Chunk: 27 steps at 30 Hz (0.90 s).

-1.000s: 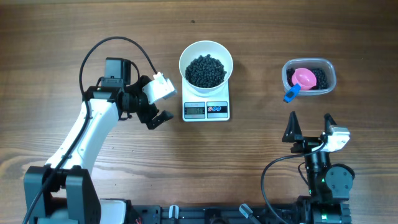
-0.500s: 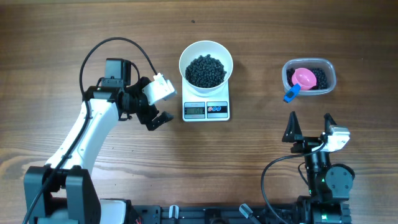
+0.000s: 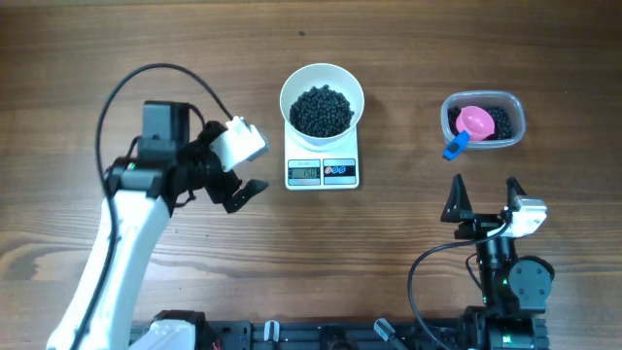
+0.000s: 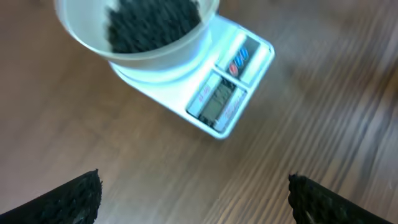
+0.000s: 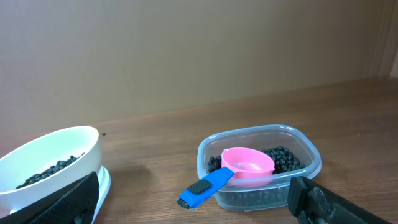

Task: Scoop item into bowl and weigh 150g on scale

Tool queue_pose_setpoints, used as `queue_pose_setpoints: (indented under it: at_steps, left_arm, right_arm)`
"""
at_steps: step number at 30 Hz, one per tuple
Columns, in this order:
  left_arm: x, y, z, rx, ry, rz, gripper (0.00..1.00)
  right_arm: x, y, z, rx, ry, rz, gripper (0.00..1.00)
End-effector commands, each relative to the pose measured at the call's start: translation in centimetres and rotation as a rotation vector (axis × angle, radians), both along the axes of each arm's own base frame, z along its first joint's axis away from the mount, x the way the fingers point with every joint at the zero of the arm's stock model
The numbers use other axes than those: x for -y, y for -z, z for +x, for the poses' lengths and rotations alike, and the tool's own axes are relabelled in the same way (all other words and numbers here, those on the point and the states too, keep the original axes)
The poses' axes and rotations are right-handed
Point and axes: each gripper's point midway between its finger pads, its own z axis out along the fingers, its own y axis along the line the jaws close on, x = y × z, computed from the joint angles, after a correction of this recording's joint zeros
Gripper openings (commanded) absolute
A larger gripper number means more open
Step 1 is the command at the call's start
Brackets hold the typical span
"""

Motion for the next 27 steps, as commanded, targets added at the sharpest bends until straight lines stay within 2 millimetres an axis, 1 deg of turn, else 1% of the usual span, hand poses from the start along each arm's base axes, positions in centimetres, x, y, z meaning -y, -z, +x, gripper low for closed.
queue_pose_setpoints:
  at_steps: [1, 3, 7, 9, 11, 16, 19, 22, 27]
  left_arm:
    - [0.1, -2.1, -1.2, 0.067, -0.058, -0.06, 1.0]
    - [0.0, -2.8, -1.6, 0.153, -0.074, -0.081, 1.0]
    - [-0.7, -4.3, -2.0, 0.284, -0.26, -0.23, 1.0]
    - [-1.3, -4.6, -2.4, 0.326, -0.348, -0.296, 1.0]
    - [-2.5, -4.7, -3.0, 0.384, -0.472, -0.378, 1.0]
    - [-4.5, -4.6, -4.5, 0.507, -0.606, -0.452, 1.0]
    - [-5.7, -4.5, -5.0, 0.541, -0.69, -0.498, 1.0]
    - [-6.1, -4.0, -5.5, 0.575, -0.708, -0.513, 1.0]
    - [-6.2, -3.2, -6.0, 0.615, -0.7, -0.532, 1.0]
  right_arm:
    - [0.0, -0.3, -0.1, 0.015, 0.0, -0.018, 1.0]
    - [0.0, -0.3, -0.1, 0.015, 0.0, -0.018, 1.0]
    - [0.0, -0.3, -0.1, 0.015, 0.0, -0.018, 1.0]
    - [0.0, -0.3, -0.1, 0.015, 0.0, -0.018, 1.0]
    - [0.0, -0.3, -0.1, 0.015, 0.0, -0.018, 1.0]
    - [0.0, -0.3, -0.1, 0.015, 0.0, -0.018, 0.99]
    - [0.0, -0.3, -0.1, 0.015, 0.0, -0.018, 1.0]
    - [0.0, -0.3, -0.1, 0.015, 0.0, -0.018, 1.0]
    - [0.0, -0.3, -0.1, 0.015, 0.0, -0.018, 1.0]
